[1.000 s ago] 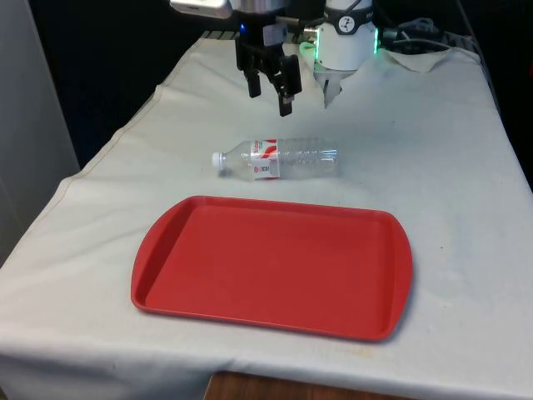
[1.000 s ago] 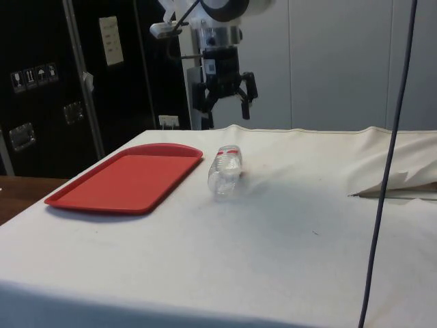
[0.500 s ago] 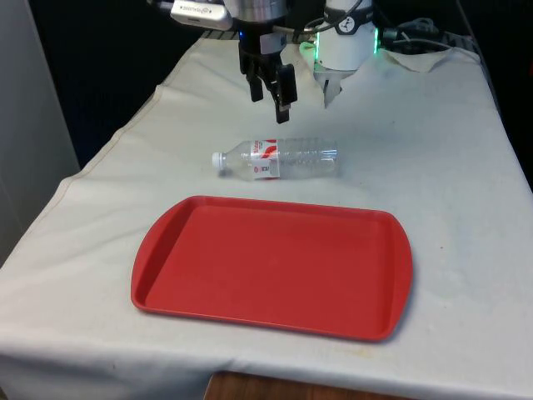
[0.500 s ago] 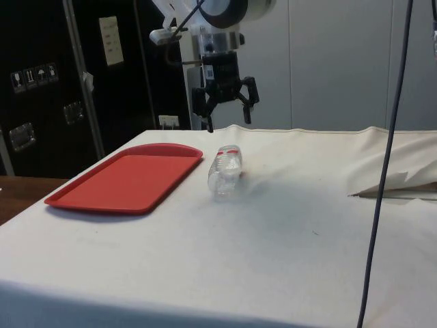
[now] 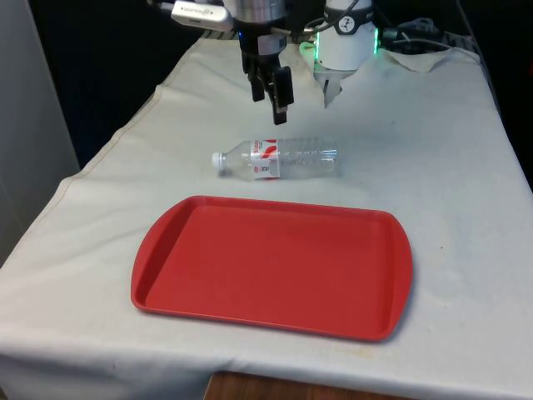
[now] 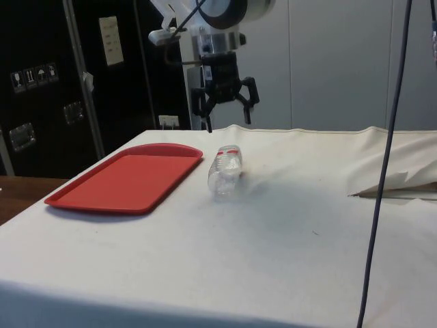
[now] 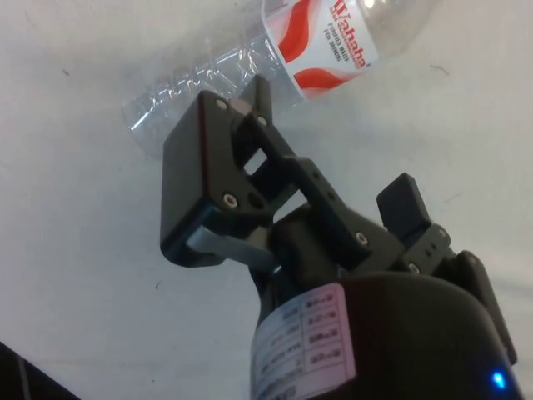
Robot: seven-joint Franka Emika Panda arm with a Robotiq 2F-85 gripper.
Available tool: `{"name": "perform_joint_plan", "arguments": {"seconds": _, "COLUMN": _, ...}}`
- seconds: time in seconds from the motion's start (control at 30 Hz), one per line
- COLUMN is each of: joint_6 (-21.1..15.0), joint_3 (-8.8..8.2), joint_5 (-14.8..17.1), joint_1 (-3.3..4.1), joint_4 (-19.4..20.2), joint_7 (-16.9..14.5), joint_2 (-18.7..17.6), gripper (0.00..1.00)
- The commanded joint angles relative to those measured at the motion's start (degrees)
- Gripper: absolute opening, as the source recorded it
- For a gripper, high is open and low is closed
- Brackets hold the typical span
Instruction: Place the bottle upright on the tray.
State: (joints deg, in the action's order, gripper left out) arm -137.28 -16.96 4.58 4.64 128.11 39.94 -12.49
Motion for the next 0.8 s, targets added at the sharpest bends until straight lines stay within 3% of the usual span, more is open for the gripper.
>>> {"name": "perform_joint_plan", "arguments": {"seconds": 0.0, "joint_6": -0.29, "joint_3": -0.17, "joint_5": -0.63, "joint_1": 0.23, "joint_4": -0.17, "joint_7": 1.15, "joint_2": -0.23, "gripper": 1.00}}
{"name": "perform_joint_plan", "arguments": {"seconds": 0.47, "joint_6": -1.03, "joint_3": 0.00, "joint_5": -0.46, "joint_1": 0.34, "joint_4": -1.49, "joint_7": 5.27, "joint_2": -2.12, "gripper": 1.00}}
{"name": "perform_joint_plan", "arguments": {"seconds": 0.77, "joint_6": -1.03, "joint_3": -0.11, "joint_5": 0.11, "joint_1": 0.00, "joint_4": -2.58, "joint_7": 6.70, "joint_2": -4.07, "gripper": 1.00}}
